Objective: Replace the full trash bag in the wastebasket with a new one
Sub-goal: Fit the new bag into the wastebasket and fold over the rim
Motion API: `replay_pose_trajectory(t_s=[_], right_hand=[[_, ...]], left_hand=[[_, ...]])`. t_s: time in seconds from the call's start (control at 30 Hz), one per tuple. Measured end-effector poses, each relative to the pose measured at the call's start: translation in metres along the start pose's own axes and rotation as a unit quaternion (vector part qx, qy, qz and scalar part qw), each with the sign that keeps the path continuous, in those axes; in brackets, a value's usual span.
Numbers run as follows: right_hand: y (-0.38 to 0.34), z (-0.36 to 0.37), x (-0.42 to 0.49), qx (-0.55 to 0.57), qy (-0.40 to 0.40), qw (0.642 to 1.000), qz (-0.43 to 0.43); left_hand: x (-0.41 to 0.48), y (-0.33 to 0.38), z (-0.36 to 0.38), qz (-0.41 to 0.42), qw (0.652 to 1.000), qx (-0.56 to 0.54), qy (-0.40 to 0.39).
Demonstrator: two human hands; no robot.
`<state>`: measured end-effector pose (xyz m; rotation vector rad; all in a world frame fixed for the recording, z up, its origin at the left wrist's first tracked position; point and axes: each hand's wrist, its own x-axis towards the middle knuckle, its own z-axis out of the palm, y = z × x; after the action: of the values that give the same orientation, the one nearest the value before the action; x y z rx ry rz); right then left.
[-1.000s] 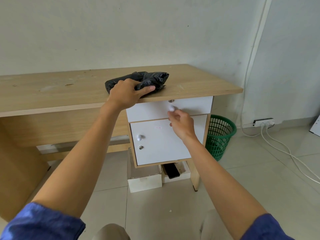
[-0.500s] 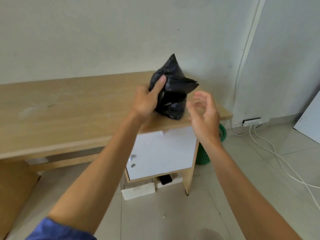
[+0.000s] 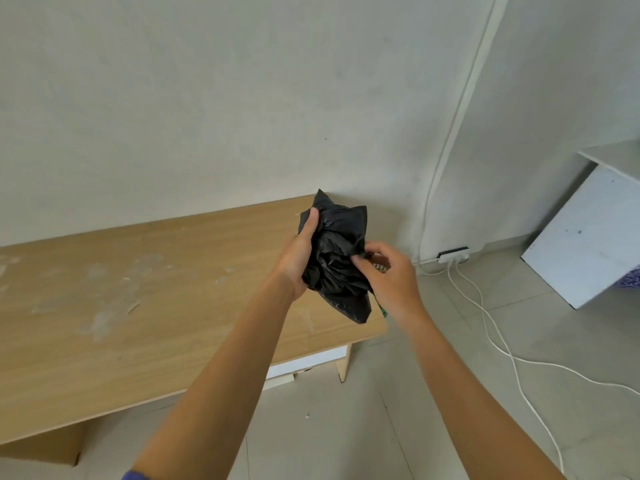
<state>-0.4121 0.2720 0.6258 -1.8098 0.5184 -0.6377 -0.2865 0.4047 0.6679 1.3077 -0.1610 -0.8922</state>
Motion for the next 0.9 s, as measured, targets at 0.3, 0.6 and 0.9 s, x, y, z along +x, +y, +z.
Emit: replay_pose_trajectory(t_s=[0.3, 0.6, 0.9], right_hand=[[-0.025, -0.125, 0.052, 0.037, 0.11, 0.991, 0.062], [0.028, -0.24, 0.174, 0.027, -0.045, 0.992, 0.114], [0.109, -0.238, 0.276, 0.024, -0.026, 0.98, 0.195]], left_hand=[[0.026, 0.053, 0.135, 0.009, 0.997, 0.025, -0.075], [0.133, 0.036, 0.24, 0.009, 0.989, -0.13, -0.074], [0.233, -0.015, 0.245, 0.034, 0.939, 0.155, 0.306]])
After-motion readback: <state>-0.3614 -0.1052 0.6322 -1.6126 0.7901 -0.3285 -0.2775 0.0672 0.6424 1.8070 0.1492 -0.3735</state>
